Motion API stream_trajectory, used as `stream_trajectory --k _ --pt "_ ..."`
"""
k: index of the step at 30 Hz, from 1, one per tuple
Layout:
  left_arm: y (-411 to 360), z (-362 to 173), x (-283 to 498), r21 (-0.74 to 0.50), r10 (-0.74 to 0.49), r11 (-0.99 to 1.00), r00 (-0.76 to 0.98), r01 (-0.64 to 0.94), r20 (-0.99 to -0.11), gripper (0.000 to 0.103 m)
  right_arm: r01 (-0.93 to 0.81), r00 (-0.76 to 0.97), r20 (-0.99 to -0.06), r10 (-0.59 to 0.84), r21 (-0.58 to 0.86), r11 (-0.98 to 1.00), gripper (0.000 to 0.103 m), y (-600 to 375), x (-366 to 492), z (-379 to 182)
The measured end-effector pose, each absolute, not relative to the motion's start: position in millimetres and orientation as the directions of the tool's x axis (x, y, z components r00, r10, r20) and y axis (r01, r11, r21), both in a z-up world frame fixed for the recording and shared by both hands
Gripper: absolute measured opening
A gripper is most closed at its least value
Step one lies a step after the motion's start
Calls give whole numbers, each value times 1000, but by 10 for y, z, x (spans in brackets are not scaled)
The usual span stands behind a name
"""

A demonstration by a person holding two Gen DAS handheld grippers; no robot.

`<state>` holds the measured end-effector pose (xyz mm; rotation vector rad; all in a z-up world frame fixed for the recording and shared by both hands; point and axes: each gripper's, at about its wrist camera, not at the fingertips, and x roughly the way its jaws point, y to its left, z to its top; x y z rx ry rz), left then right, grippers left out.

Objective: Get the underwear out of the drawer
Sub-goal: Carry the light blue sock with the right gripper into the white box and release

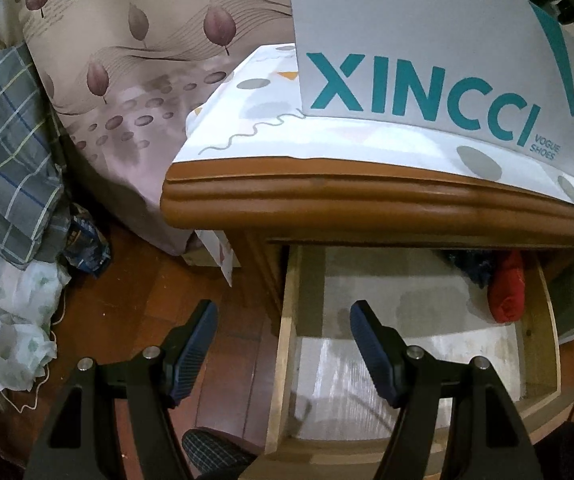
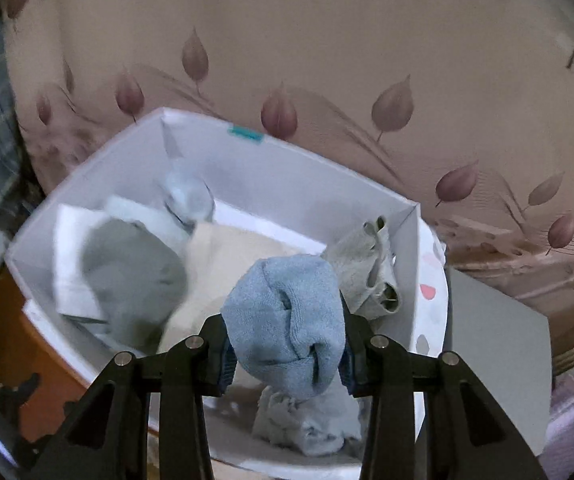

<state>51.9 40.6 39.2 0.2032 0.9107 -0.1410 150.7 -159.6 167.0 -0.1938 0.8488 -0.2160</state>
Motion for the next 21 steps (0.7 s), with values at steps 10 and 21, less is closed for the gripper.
stream_trajectory --k 10,21 --pt "408 379 579 112 -32 973 603 201 -797 71 101 698 -670 -252 -256 961 68 -1503 1441 1695" --pt "612 435 638 98 -8 986 617 138 -787 71 -72 809 -559 -179 -398 915 71 -972 402 1888"
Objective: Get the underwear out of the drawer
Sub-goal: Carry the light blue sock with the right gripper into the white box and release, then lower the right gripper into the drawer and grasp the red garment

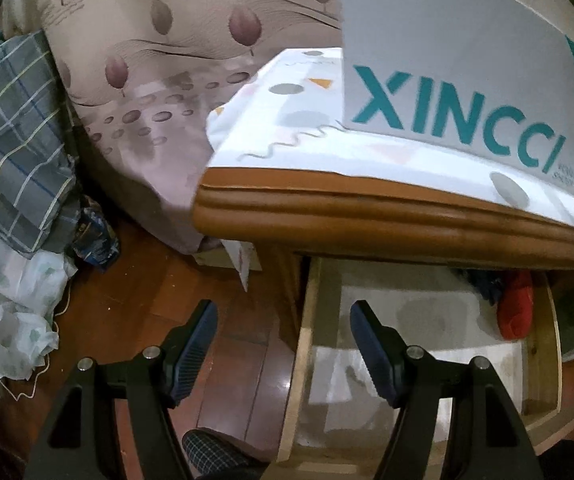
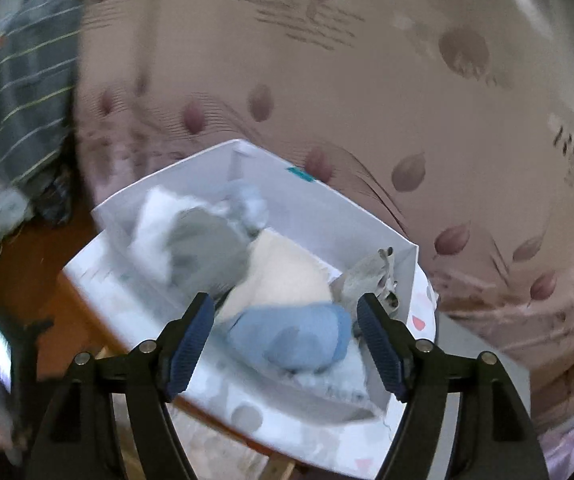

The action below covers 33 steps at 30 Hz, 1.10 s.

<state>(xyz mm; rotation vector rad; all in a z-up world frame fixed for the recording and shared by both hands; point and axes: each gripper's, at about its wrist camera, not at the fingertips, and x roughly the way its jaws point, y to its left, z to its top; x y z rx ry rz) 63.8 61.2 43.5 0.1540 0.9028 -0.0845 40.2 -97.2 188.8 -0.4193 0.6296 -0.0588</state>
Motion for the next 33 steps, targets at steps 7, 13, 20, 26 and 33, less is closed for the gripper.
stream_trajectory --k 7,13,20,26,33 --pt "815 471 694 51 -8 996 607 80 -795 71 -253 759 -630 -164 -518 818 70 -699 -232 1219" --pt "898 470 713 35 -7 998 600 59 -800 71 -415 629 -726 -278 -616 669 60 -695 -280 255" --pt "850 451 710 46 -6 996 593 73 -805 71 -540 509 -701 -499 -712 450 57 -742 27 -728" --pt "856 454 710 43 -7 997 593 70 -805 71 -592 460 -668 -585 -722 359 57 -718 264 -1145" --pt "912 468 725 20 -21 998 588 63 -808 71 -652 362 -626 -690 -700 293 60 -816 521 -1655"
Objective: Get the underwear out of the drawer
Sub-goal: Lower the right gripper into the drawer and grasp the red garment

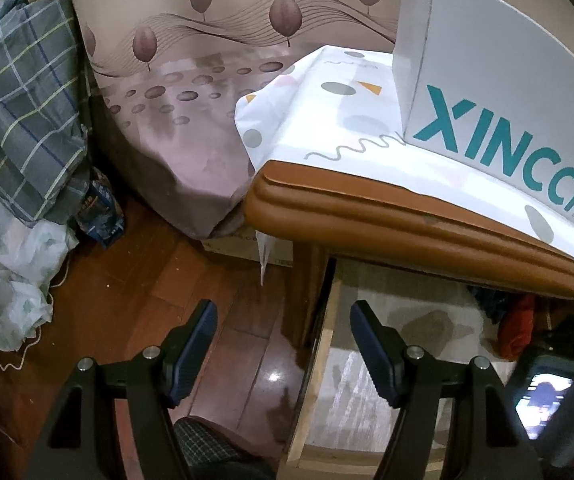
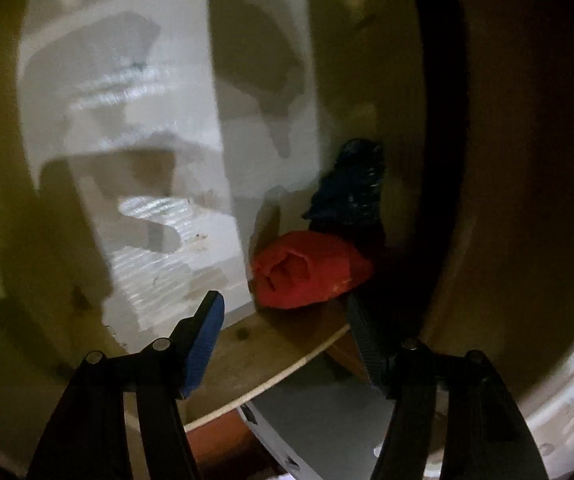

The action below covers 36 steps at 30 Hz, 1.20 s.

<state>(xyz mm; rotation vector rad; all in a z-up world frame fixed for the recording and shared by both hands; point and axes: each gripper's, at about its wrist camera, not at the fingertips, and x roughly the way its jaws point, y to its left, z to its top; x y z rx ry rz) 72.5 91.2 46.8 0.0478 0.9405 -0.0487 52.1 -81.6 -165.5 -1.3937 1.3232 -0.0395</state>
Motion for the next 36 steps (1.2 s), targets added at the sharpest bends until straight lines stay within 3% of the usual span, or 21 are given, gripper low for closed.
stream_trajectory --k 9,13,18,31,36 --pt "908 438 736 24 -22 997 577 71 -816 71 -762 272 -510 -816 -632 142 71 -887 660 -2166" --pt "900 423 733 15 -32 997 568 78 -822 71 -822 270 -492 -828 -565 68 88 -877 639 -2277" --pt "893 423 746 13 -36 996 565 83 -825 71 -859 268 -475 -838 -511 15 88 -857 686 -2336" --pt "919 427 742 0 -47 997 559 83 -828 71 -903 300 -309 -903 -397 -164 89 -1045 769 -2693" --pt "917 434 739 6 -46 996 561 91 -827 71 -912 276 -304 -912 -383 -148 91 -1057 797 -2690"
